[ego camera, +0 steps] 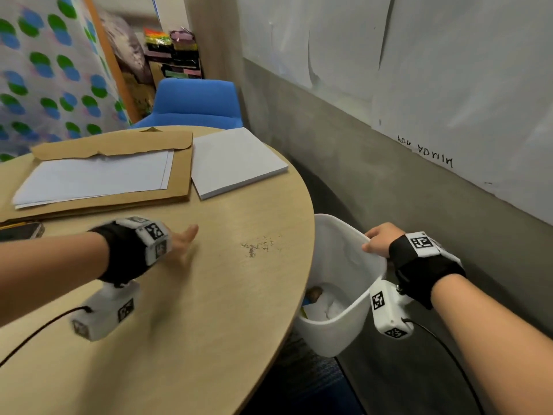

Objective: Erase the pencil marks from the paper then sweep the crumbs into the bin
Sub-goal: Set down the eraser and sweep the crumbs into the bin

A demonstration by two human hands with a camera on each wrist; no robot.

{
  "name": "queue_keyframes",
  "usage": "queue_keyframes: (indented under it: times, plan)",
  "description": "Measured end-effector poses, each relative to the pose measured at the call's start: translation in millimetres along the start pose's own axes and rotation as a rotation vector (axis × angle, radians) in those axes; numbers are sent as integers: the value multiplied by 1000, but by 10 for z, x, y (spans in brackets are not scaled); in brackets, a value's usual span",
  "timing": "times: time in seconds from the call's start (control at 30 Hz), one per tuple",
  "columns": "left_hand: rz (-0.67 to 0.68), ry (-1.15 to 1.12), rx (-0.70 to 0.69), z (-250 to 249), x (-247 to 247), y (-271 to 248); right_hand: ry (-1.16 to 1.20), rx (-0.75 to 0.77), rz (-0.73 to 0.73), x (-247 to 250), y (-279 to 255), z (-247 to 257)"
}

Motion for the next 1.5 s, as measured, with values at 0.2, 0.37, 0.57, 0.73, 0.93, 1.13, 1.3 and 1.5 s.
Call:
queue_keyframes:
  times: [0.2,0.37,0.57,0.73,0.93,1.13,1.3,1.5]
  plan:
    - [128,94,-322,-912,-810,-472,-77,-10,38,53,-107,-26]
    - [413,-300,-641,-1861,-1221,-1504,-110,-14,34,91,-223,-52]
    - [37,-141,-288,-1085,-525,-731,-136,22,51,93,-373,26]
    - [123,-44,-91,-481,-214,-820,-116,21,49,86,-421,77]
    - [222,21,-493,-1362,-1187,-1360,-82,9,64,47,-459,82]
    - [451,-120,-779,-1982,-1384,-2153,-84,11,72,73,-558,64]
    - [195,-80,-596,-1503,-451,-1122,7,19,61,72,-595,7]
    - [102,-70,-198,-544,100,-217,129,-26,116,-34,-723,-187]
Point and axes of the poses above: each hand's wrist, its own y-axis towards the middle knuckle, its own x-axis out of the back of the hand, z = x × y, the point moved 9 cm from there along y, towards the middle knuckle, and after that the axes turned 13 degrees about -y, right-handed, at the moved point
